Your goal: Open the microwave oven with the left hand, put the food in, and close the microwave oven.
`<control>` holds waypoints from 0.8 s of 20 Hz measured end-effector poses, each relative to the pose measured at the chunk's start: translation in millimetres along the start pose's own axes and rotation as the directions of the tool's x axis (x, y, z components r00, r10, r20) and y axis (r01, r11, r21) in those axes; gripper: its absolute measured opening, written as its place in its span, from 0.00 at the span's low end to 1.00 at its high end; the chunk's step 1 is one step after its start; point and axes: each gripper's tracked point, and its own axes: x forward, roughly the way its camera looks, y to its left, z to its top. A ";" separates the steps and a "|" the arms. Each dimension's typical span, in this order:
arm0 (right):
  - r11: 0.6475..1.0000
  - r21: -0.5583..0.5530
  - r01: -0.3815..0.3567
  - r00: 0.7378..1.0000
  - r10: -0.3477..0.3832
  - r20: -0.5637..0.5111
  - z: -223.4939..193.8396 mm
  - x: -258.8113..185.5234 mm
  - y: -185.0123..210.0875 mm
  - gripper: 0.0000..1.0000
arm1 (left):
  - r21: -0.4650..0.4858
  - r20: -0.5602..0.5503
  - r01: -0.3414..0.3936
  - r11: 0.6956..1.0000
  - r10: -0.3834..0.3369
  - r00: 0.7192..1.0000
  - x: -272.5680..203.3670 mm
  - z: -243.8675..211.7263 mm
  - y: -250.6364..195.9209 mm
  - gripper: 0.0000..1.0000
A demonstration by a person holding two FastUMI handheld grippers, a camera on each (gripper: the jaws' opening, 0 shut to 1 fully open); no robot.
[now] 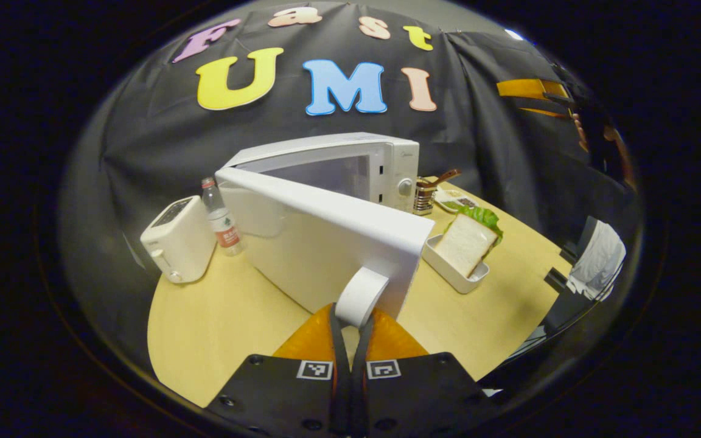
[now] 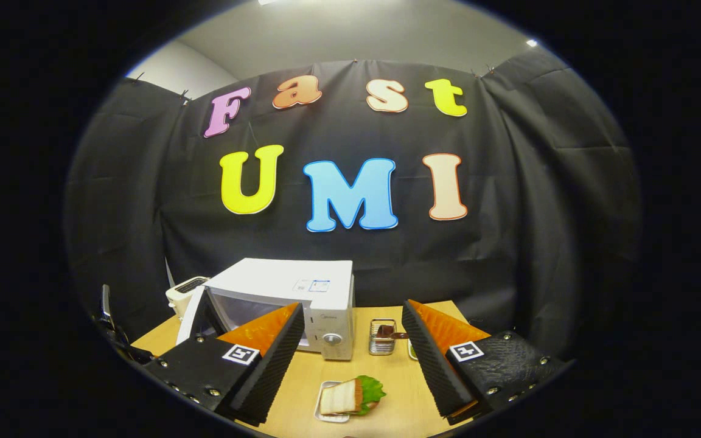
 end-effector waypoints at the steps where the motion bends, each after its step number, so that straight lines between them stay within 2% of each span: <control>1: 1.000 0.001 -0.006 1.000 0.006 -0.005 -1.8 -1.0 7.3 0.98 | 0.003 -0.003 -0.014 1.000 0.014 1.000 -8.7 -4.8 13.7 0.06; 6: 1.000 -0.005 0.015 0.999 -0.015 -0.030 -12.5 -1.5 21.1 0.98 | -0.025 -0.013 -0.053 0.998 0.053 0.999 -41.3 -34.3 82.6 0.06; 10: 1.000 -0.013 0.023 0.998 -0.024 -0.066 -27.5 1.1 19.9 0.98 | -0.053 -0.025 -0.123 0.991 0.122 0.992 -57.6 -50.5 144.8 0.06; 13: 1.000 -0.002 0.026 0.994 -0.026 -0.106 -44.2 6.6 8.4 0.98 | -0.084 -0.004 -0.112 0.990 0.112 0.994 -61.0 -52.3 156.2 0.06; 16: 1.000 -0.002 -0.007 0.981 0.007 -0.194 -77.3 16.9 -7.2 0.98 | -0.084 0.018 -0.103 0.991 0.105 0.994 -62.0 -53.5 157.2 0.07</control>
